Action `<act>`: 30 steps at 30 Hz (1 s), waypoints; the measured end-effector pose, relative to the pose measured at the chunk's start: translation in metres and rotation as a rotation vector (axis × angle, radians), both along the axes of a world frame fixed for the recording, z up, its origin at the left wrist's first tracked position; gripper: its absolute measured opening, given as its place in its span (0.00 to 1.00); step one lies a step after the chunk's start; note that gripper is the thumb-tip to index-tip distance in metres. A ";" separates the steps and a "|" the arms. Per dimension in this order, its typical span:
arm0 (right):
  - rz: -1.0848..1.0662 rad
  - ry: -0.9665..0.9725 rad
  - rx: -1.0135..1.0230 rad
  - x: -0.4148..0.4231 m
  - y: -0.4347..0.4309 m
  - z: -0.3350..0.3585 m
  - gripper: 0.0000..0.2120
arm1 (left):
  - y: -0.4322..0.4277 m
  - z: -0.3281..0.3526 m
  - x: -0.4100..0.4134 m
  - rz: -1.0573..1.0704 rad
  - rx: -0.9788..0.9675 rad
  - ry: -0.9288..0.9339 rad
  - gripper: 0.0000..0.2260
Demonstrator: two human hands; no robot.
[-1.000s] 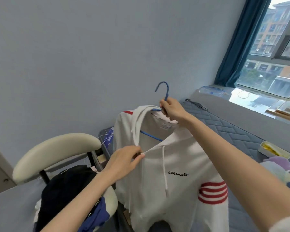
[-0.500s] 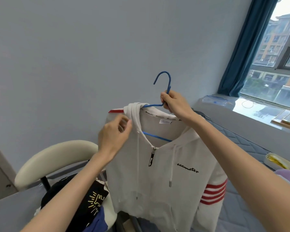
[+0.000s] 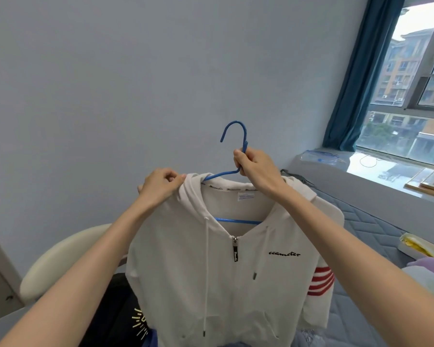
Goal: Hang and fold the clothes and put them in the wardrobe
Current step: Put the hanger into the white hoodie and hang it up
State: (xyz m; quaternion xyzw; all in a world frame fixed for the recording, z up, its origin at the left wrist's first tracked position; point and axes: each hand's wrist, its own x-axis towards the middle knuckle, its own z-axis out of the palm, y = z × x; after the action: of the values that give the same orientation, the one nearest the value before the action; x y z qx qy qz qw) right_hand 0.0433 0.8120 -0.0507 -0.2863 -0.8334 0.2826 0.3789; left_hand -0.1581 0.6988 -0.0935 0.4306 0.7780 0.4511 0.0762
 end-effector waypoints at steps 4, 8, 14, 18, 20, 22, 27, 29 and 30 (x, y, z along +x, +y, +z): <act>-0.049 -0.026 0.030 0.005 0.004 -0.002 0.17 | 0.000 -0.002 0.001 -0.002 0.080 -0.203 0.13; -0.098 -0.005 0.047 0.009 0.010 0.004 0.17 | -0.001 -0.009 -0.005 0.110 0.150 -0.233 0.11; -0.041 -0.024 0.011 0.007 0.008 0.001 0.16 | 0.003 0.000 0.004 0.094 0.024 0.134 0.18; 0.027 -0.014 -0.018 0.002 0.004 -0.002 0.16 | 0.007 0.013 0.033 -0.266 -0.142 0.479 0.20; 0.068 0.006 -0.026 0.000 0.000 0.001 0.17 | 0.006 0.014 0.040 -0.345 -0.070 0.513 0.12; 0.118 0.032 -0.029 -0.001 -0.003 0.006 0.17 | 0.002 0.016 0.039 -0.338 0.021 0.504 0.10; 0.199 0.048 0.061 -0.001 -0.011 0.018 0.14 | -0.013 0.023 0.038 -0.172 0.136 0.572 0.09; 0.182 -0.005 0.121 0.001 -0.010 0.017 0.14 | -0.019 0.026 0.038 -0.100 0.140 0.593 0.08; 0.179 -0.030 0.143 0.001 -0.010 0.016 0.15 | -0.024 0.028 0.037 -0.063 0.136 0.601 0.09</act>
State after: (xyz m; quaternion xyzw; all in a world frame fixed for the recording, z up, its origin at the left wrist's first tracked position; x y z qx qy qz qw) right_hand 0.0446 0.8023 -0.0346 -0.1871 -0.8793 0.2510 0.3589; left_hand -0.1207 0.6746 -0.0654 0.5728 0.7200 0.3519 -0.1724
